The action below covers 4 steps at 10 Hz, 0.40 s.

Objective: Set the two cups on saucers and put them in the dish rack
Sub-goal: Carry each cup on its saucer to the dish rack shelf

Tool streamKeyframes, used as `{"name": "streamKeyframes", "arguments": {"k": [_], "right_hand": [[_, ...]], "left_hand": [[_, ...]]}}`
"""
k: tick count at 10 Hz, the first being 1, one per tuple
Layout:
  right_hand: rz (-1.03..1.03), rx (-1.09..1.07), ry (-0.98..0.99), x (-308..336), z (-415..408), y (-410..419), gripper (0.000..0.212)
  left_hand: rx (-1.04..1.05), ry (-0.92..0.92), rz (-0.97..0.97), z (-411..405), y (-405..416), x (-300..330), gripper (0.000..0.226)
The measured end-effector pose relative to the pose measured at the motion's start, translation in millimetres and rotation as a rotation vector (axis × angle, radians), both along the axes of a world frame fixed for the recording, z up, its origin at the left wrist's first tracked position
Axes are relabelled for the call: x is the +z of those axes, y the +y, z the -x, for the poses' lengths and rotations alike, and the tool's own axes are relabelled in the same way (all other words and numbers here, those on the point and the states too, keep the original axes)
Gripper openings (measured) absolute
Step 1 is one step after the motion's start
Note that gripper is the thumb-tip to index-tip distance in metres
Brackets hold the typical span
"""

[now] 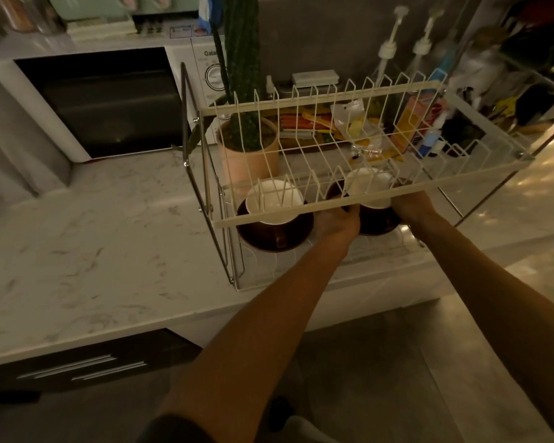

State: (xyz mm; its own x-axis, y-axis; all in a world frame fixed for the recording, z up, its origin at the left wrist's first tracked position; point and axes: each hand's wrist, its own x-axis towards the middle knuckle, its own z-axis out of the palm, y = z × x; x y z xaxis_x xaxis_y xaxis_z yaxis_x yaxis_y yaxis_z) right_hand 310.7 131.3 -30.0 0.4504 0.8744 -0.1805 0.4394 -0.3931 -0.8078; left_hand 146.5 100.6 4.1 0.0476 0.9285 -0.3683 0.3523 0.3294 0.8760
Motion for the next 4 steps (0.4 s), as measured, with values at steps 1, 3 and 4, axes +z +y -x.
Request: {"name": "streamKeyframes", "arguments": {"k": [1, 3, 4], "right_hand": [[0.000, 0.011, 0.004, -3, -2, 3, 0.038], [-0.033, 0.026, -0.110, 5, 4, -6, 0.049], [-0.021, -0.002, -0.207, 12, 11, -15, 0.045]], "left_hand": [[-0.059, 0.006, -0.006, 2, 1, 1, 0.049], [-0.206, 0.085, -0.060, 8, 3, -3, 0.048], [-0.267, 0.120, -0.076, 15, 2, -4, 0.053]]}}
